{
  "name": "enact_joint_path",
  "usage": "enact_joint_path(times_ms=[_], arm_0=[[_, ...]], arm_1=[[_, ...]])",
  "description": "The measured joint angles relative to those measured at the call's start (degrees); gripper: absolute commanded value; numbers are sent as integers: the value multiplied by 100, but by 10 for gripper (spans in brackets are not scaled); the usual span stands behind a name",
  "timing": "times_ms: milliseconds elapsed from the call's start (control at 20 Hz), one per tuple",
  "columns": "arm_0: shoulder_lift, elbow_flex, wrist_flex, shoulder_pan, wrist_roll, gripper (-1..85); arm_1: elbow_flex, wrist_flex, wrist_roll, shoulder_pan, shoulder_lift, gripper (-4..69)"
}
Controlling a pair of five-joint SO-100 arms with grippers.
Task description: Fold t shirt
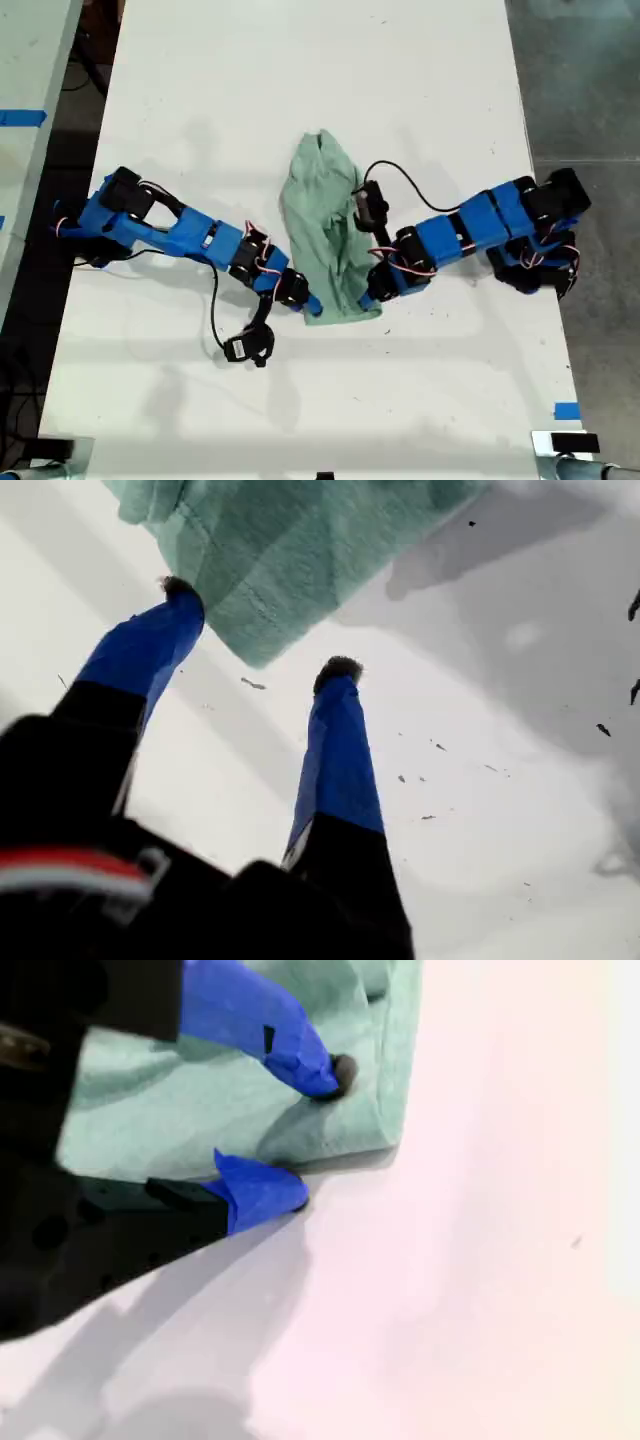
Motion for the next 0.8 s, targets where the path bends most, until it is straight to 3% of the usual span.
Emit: enact_joint_path(times_ms=[100, 350, 600, 650, 800], arm_0=[[-431, -510, 0, 53, 9, -2], [-800, -1090, 185, 114, -62, -2], [-765, -1116, 483, 141, -158, -2], [-747, -1116, 536, 149, -158, -2], [-721, -1116, 615, 158, -158, -2]], arm_1=[[0, -53, 0, -18, -26, 252], [0, -220, 70, -35, -264, 238], [-44, -492, 88, -35, -879, 100], [-237, -510, 88, -35, -1020, 13], [-756, -563, 88, -35, -1477, 2]])
